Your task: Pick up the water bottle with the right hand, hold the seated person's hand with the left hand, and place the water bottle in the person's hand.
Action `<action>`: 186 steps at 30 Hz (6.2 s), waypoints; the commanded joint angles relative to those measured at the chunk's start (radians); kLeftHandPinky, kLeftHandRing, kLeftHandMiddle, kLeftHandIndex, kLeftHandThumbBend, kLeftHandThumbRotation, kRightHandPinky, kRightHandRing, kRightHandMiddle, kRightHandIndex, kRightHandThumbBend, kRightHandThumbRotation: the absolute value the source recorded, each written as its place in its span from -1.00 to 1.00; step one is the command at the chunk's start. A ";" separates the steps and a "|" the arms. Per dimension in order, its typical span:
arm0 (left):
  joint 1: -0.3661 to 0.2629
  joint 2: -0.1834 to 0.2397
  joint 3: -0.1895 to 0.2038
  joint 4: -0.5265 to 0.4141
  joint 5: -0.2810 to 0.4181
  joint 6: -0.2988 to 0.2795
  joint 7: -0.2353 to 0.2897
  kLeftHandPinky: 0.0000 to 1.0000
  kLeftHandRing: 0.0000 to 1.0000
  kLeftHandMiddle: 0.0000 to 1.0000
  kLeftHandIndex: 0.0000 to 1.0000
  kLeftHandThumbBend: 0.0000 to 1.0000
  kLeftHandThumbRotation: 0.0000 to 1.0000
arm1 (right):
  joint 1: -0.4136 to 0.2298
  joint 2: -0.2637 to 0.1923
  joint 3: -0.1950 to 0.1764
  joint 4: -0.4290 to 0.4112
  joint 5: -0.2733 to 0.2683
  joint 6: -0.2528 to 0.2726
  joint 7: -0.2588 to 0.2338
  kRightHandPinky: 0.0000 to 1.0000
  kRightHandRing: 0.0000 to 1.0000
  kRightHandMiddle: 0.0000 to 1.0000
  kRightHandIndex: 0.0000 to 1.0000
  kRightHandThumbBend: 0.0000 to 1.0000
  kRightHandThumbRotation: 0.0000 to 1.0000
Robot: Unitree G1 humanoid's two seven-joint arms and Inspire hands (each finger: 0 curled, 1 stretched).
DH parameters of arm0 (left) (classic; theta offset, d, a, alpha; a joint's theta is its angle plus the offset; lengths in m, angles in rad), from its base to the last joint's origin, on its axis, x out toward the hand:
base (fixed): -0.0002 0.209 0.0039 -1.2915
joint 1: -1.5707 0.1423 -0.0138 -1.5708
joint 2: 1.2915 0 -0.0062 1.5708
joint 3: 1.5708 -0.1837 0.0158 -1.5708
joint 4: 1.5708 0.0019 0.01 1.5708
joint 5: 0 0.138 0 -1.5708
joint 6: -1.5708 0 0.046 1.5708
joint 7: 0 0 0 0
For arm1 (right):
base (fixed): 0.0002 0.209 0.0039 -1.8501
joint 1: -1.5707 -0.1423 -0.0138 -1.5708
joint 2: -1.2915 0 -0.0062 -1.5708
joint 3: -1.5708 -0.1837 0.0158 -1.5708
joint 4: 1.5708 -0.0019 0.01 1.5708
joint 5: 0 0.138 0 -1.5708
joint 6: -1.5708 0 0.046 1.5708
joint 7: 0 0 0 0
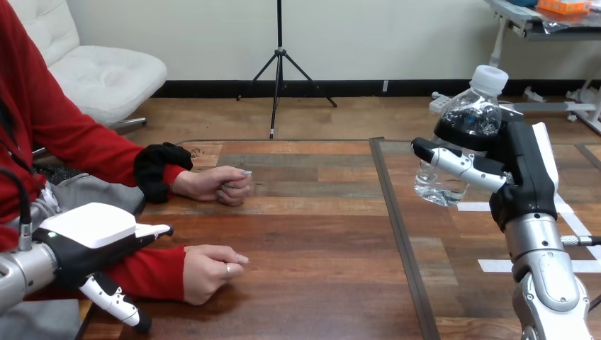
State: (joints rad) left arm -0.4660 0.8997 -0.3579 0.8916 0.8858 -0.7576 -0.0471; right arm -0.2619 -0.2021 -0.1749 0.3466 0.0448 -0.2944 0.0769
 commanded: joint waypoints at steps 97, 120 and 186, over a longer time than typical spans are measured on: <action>-0.158 -0.248 -0.192 0.366 -0.067 0.139 0.596 -0.14 -0.04 0.05 0.12 0.58 -0.73 | 0.011 -0.018 -0.006 -0.322 0.066 0.121 0.060 -0.52 -0.44 -0.28 -0.23 0.48 -1.00; -0.138 -0.250 -0.150 0.316 -0.151 0.023 0.600 -0.07 0.03 0.11 0.17 0.55 -0.62 | -0.054 0.017 0.077 -0.073 0.011 0.001 0.079 -0.53 -0.43 -0.27 -0.23 0.49 -1.00; -0.033 -0.287 -0.050 0.056 -0.216 -0.048 0.498 -0.10 0.03 0.11 0.18 0.52 -0.67 | -0.227 0.118 0.206 0.461 -0.168 -0.258 0.009 -0.45 -0.35 -0.22 -0.16 0.62 -1.00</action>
State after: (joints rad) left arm -0.4964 0.6571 -0.4130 1.0159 0.6753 -0.8018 0.4505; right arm -0.3778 -0.0938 0.0288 0.8162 -0.1221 -0.4935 0.1097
